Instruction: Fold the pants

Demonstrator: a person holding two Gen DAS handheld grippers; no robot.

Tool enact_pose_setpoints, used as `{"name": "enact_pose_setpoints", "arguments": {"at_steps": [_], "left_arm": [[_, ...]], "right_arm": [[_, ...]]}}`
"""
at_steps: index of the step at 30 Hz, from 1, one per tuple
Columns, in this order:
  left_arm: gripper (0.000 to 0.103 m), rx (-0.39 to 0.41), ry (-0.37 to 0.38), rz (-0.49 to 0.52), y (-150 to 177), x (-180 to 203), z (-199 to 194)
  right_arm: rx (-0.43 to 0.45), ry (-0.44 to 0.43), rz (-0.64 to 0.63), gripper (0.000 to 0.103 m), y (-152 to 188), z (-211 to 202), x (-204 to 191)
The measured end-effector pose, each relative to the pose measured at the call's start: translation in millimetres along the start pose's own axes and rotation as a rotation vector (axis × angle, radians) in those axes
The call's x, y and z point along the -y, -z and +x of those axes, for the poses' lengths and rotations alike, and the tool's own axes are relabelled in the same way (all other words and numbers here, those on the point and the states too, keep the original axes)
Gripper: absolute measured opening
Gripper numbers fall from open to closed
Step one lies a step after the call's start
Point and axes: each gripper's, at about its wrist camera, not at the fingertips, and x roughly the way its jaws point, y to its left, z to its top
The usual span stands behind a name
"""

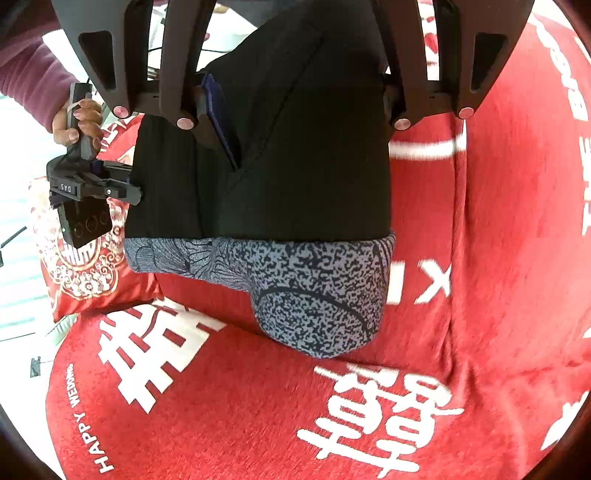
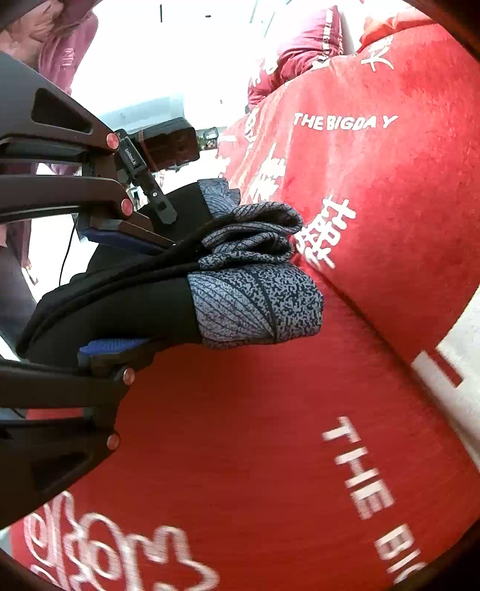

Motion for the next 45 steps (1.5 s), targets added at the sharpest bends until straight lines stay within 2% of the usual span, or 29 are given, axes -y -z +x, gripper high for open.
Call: {"name": "enact_pose_setpoints", "arguments": {"at_steps": [5, 9, 11, 13, 15, 17, 19, 22, 23, 24, 26, 28, 31, 35, 36, 37, 39, 43, 44, 45], "left_arm": [[0.06, -0.023, -0.016, -0.04, 28.4, -8.2, 7.5], [0.06, -0.053, -0.091, -0.054, 37.7, -28.8, 38.9], [0.068, -0.035, -0.132, -0.05, 39.1, -39.7, 47.4], [0.082, -0.023, -0.165, -0.046, 36.5, -45.3, 49.4], [0.095, -0.018, -0.226, -0.022, 34.6, -44.9, 48.9], [0.095, -0.013, -0.257, -0.014, 34.8, -42.5, 44.2], [0.095, 0.016, -0.317, -0.001, 35.9, -36.3, 32.4], [0.095, 0.06, -0.335, 0.025, 33.5, -25.4, 14.5], [0.095, 0.074, -0.325, 0.035, 32.5, -20.2, 8.0], [0.095, 0.083, -0.316, 0.05, 31.6, -14.0, 3.7], [0.095, 0.099, -0.296, 0.102, 30.7, 3.0, 0.9], [0.095, 0.101, -0.287, 0.143, 27.0, 17.9, 8.2], [0.095, 0.085, -0.284, 0.168, 21.9, 25.3, 32.5], [0.095, 0.062, -0.366, 0.128, 21.0, 3.2, 62.8], [0.097, 0.057, -0.363, 0.112, 21.4, -3.4, 65.9], [0.1, 0.06, -0.353, 0.098, 22.1, -8.3, 66.9], [0.102, 0.052, -0.348, 0.07, 21.1, -12.8, 67.4], [0.102, 0.034, -0.413, 0.041, 26.1, -4.2, 62.1], [0.102, 0.03, -0.437, 0.025, 28.7, -1.6, 58.4], [0.102, 0.031, -0.459, 0.008, 32.1, 1.2, 53.0]], "right_arm": [[-0.02, 0.013, 0.019, 0.043, 27.9, 3.9, 12.8], [-0.048, 0.097, 0.019, 0.044, 28.6, 20.4, 28.8], [-0.057, 0.164, 0.002, 0.046, 26.4, 29.7, 36.1], [-0.047, 0.191, -0.001, 0.049, 23.3, 31.0, 38.7], [-0.044, 0.268, -0.008, 0.058, 20.2, 31.8, 37.7], [-0.042, 0.373, -0.044, 0.066, 20.4, 31.7, 32.1], [-0.028, 0.462, -0.075, 0.068, 21.3, 29.1, 23.7], [0.007, 0.609, -0.147, 0.068, 25.4, 20.7, 5.2], [0.025, 0.655, -0.183, 0.061, 27.5, 17.6, -3.5], [0.042, 0.673, -0.212, 0.044, 29.6, 14.9, -11.6], [0.07, 0.647, -0.231, 0.034, 32.4, 10.7, -24.2], [0.097, 0.605, -0.251, 0.033, 35.9, 14.8, -39.3], [0.072, 0.592, -0.278, 0.033, 38.9, 30.9, -47.5], [0.015, 0.63, -0.261, 0.032, 37.6, 56.3, -29.1], [0.017, 0.622, -0.253, 0.032, 35.8, 58.6, -23.3], [0.021, 0.608, -0.248, 0.032, 33.8, 58.2, -18.7], [0.019, 0.589, -0.237, 0.032, 31.2, 57.0, -17.5], [-0.008, 0.625, -0.249, 0.033, 34.1, 53.1, -24.6], [-0.012, 0.646, -0.237, 0.036, 36.0, 48.9, -25.4], [-0.016, 0.663, -0.22, 0.046, 37.2, 45.8, -24.7]]}}
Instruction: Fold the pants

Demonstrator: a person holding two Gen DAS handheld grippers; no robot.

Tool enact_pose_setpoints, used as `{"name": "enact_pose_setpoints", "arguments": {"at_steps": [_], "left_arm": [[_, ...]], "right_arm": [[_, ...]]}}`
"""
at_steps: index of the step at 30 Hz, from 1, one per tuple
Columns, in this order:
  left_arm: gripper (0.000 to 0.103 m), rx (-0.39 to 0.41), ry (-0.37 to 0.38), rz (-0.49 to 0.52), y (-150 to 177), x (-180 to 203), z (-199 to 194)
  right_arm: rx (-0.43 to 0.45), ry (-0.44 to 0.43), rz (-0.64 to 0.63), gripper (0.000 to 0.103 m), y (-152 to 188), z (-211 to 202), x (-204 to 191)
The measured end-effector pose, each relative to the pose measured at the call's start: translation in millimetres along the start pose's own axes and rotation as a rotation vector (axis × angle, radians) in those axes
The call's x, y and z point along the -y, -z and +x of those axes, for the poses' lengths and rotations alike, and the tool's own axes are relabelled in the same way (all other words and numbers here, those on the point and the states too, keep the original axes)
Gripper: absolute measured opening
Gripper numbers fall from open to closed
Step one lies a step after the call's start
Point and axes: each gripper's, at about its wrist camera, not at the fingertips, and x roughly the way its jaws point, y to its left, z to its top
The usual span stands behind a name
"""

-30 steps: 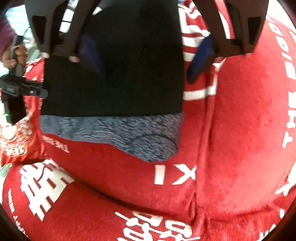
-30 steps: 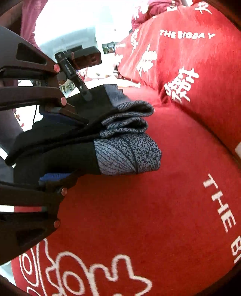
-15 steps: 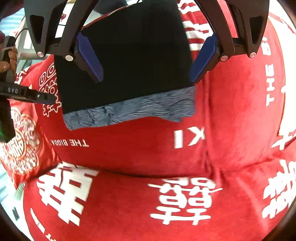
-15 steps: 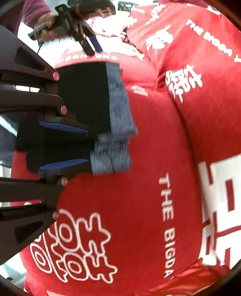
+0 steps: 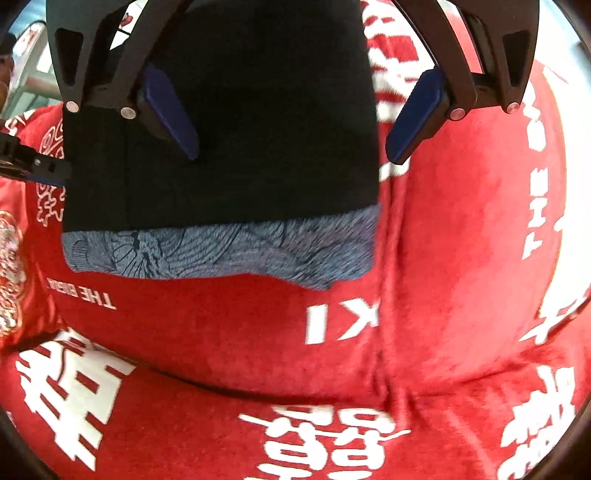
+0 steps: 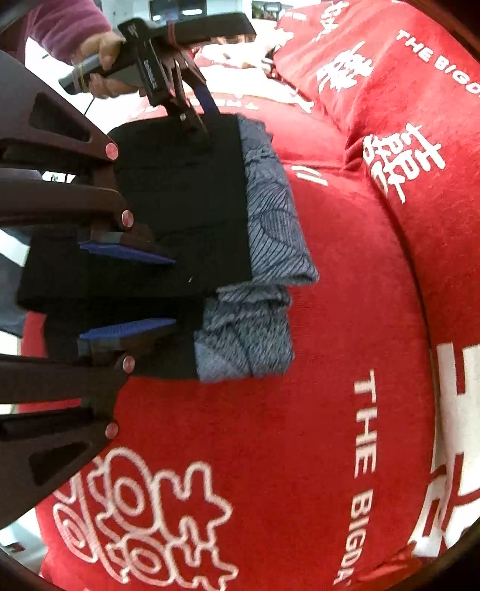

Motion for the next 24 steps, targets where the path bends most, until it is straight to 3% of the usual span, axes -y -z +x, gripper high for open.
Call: {"name": "enact_pose_setpoints", "arguments": {"at_steps": [3, 4, 15, 21, 24], "left_arm": [[0.102, -0.001, -0.002, -0.029, 11.1, 0.9, -21.4], [0.102, 0.001, -0.01, -0.026, 14.1, 2.7, -27.9], [0.102, -0.012, -0.101, 0.105, 51.4, 22.5, -70.8], [0.102, 0.04, -0.119, 0.072, 70.3, 18.3, -101.6], [0.102, 0.041, -0.132, 0.056, 79.7, 14.5, -112.1]], "right_arm": [[-0.013, -0.004, 0.053, 0.067, 9.5, -13.6, 7.5], [-0.014, -0.003, 0.058, 0.069, 12.1, -16.4, 8.2], [0.018, 0.073, 0.088, 0.082, 69.9, -44.8, -22.0], [0.099, 0.195, 0.044, 0.088, 106.1, -60.5, -61.7], [0.142, 0.202, 0.05, 0.092, 118.6, -70.2, -74.8]]}}
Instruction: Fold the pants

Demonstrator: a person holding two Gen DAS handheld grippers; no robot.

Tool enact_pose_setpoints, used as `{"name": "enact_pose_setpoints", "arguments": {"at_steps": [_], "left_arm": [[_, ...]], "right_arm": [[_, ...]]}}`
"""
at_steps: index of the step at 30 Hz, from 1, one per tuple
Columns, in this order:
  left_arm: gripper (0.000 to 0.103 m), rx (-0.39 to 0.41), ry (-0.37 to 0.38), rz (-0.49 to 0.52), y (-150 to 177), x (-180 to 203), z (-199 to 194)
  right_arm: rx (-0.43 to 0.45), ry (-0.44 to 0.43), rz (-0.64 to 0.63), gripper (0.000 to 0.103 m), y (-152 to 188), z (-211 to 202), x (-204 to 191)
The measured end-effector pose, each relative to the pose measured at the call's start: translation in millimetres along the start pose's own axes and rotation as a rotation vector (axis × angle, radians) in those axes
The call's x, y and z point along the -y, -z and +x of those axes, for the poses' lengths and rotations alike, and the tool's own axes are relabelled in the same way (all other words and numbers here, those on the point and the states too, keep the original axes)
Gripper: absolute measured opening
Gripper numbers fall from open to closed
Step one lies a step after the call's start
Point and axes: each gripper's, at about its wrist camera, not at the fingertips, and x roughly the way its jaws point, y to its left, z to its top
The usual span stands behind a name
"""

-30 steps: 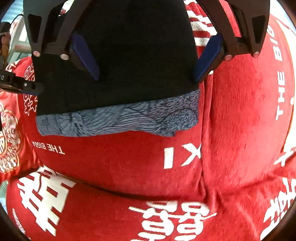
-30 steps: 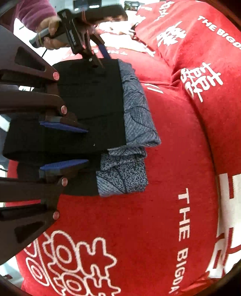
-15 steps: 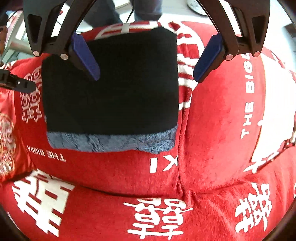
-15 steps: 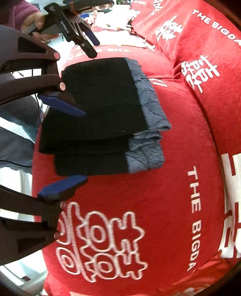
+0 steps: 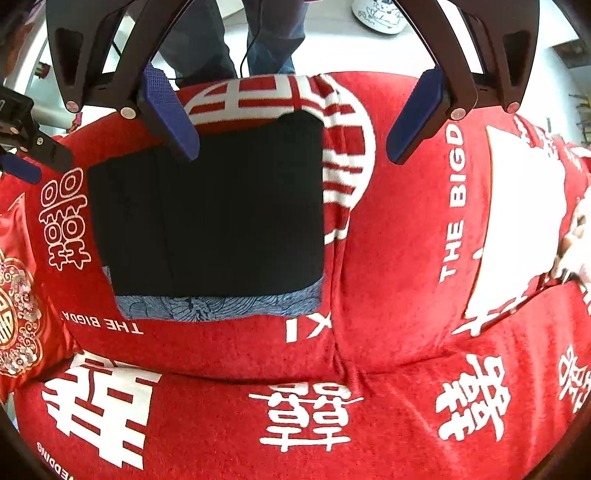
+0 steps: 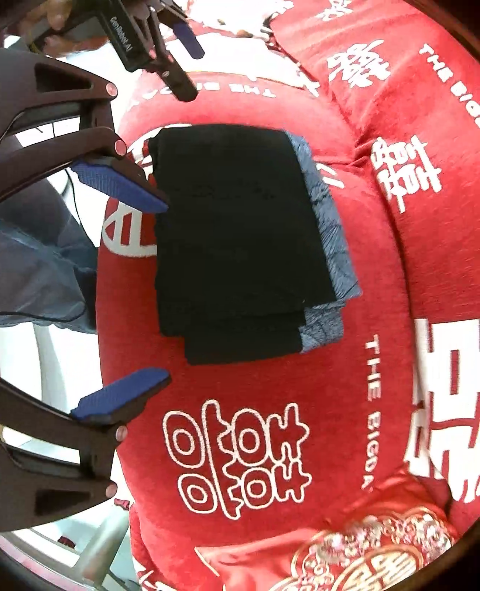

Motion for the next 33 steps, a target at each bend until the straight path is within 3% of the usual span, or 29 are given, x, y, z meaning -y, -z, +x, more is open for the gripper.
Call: {"name": "enact_pose_setpoints", "arguments": {"at_steps": [4, 33], "left_arm": [[0.102, 0.003, 0.01, -0.017, 11.5, -6.4, -12.9], [0.102, 0.021, 0.036, -0.01, 27.8, -23.6, -56.5]], "right_arm": [[0.022, 0.002, -0.009, 0.102, 8.6, -14.8, -12.1], [0.011, 0.068, -0.024, 0.102, 25.3, -50.2, -53.0]]}}
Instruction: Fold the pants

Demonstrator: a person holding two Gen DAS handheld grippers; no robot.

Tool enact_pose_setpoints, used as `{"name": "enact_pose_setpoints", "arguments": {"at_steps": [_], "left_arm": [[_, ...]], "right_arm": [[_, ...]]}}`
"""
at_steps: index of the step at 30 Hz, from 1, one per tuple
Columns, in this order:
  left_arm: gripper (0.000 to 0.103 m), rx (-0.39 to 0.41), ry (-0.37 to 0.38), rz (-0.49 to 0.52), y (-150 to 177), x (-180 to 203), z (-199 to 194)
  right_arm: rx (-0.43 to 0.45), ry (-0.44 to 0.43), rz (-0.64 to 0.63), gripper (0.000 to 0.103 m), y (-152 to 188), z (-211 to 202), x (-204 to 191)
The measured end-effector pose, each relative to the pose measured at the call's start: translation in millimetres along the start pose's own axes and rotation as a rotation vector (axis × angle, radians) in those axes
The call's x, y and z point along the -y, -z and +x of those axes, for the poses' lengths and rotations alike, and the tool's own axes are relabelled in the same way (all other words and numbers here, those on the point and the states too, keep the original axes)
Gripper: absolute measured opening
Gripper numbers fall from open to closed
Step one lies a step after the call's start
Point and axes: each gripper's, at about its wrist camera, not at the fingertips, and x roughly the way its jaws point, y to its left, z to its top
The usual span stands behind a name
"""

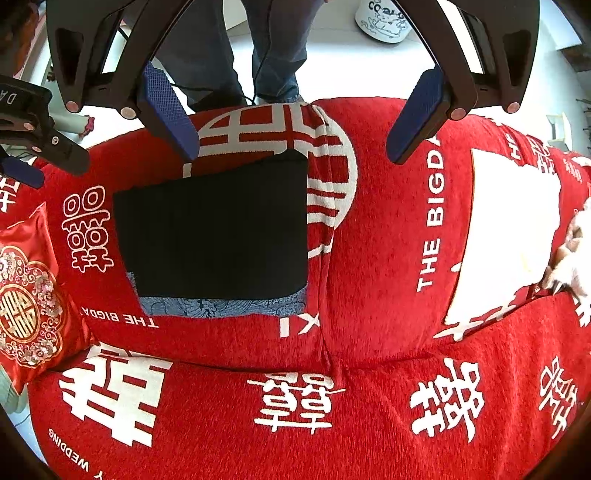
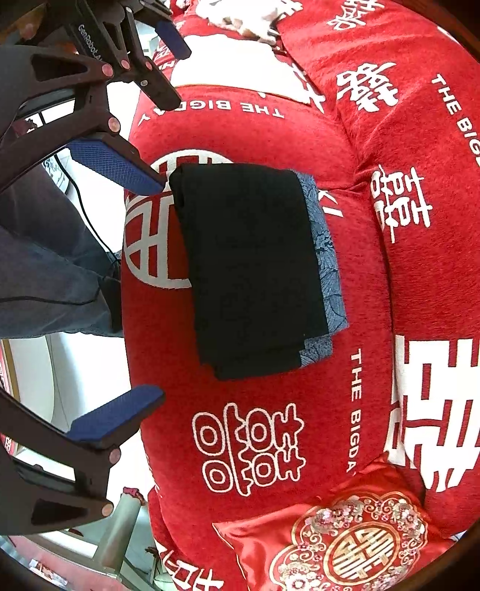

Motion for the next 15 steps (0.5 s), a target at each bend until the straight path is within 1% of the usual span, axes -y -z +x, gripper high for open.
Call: {"name": "enact_pose_setpoints", "arguments": {"at_steps": [8, 15], "left_arm": [[0.102, 0.005, -0.004, 0.004, 0.6, -2.0, -3.4], [0.102, 0.014, -0.01, 0.009, 3.5, -3.0, -7.2]], "right_arm": [[0.017, 0.051, -0.038, 0.102, 0.4, -5.9, -9.5], [0.033, 0.069, -0.044, 0.102, -0.5, -10.6, -13.6]]}}
